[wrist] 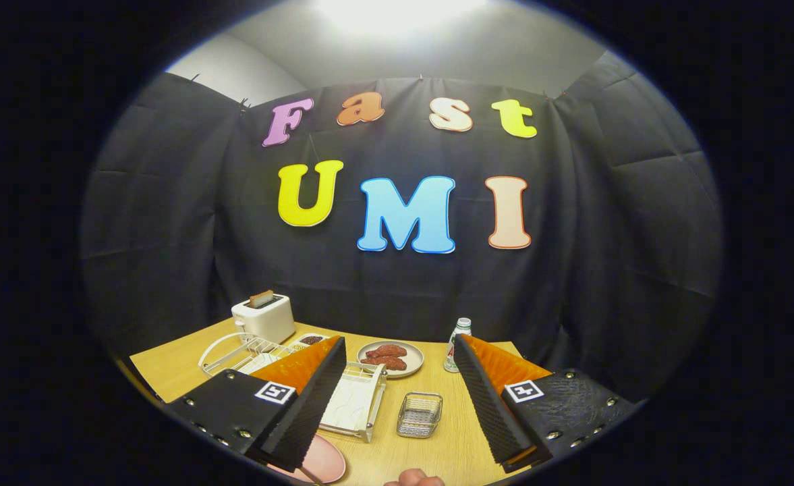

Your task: Take the plate from the dish rack, then take the spoon from the basket and place it into the plate.

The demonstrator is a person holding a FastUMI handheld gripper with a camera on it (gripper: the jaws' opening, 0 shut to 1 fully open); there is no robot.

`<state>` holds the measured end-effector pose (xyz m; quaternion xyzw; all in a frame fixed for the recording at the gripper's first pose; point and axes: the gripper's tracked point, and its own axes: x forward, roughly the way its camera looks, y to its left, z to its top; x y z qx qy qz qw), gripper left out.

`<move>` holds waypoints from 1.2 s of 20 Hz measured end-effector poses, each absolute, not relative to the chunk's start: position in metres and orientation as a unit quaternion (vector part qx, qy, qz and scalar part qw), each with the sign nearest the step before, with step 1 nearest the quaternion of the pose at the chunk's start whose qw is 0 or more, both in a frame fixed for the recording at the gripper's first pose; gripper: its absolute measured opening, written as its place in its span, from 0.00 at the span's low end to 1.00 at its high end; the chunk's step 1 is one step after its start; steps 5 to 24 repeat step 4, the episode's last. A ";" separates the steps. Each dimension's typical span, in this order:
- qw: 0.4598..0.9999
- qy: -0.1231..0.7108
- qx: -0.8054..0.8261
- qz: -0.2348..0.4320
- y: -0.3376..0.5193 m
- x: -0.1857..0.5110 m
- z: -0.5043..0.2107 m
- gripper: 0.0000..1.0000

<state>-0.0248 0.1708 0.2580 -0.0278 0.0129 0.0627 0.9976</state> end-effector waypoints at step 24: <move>0.998 0.014 -0.019 0.056 0.153 -0.016 0.257 0.97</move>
